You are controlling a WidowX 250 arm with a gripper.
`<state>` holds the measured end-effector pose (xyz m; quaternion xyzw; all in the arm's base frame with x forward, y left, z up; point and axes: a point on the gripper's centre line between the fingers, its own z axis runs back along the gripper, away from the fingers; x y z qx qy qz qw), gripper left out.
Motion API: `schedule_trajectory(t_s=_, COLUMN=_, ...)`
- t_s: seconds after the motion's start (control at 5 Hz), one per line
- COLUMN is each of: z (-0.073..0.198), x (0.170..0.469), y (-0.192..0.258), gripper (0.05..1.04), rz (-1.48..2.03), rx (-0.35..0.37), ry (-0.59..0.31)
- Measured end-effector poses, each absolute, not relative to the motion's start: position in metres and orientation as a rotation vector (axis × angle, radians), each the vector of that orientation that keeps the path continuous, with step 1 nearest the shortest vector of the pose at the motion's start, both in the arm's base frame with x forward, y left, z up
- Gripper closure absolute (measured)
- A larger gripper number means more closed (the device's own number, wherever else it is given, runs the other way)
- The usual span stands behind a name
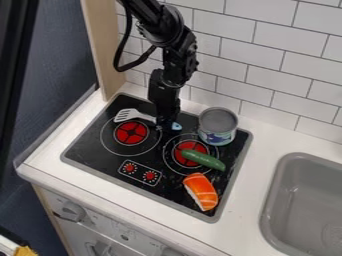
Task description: Take the blue spatula and put it on the right burner pushing the orange thing to the left burner
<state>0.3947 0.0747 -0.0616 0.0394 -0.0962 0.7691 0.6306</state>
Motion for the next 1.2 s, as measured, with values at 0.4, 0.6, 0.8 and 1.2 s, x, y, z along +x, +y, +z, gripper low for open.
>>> schedule_trajectory(t_s=0.4, z=-0.036, x=0.378, y=0.062, gripper=0.760, rz=1.696, rx=0.092, ry=-0.221)
schedule_trajectory(t_s=0.6, z=-0.006, x=0.372, y=0.041, gripper=0.760, rz=1.640, rx=0.064, ry=-0.272)
schedule_trajectory(t_s=0.8, z=0.010, x=0.361, y=0.018, gripper=0.760, rz=1.587, rx=0.023, ry=-0.298)
schedule_trajectory(t_s=1.2, z=0.008, x=0.326, y=-0.062, gripper=0.760, rz=1.364, rx=-0.083, ry=-0.213)
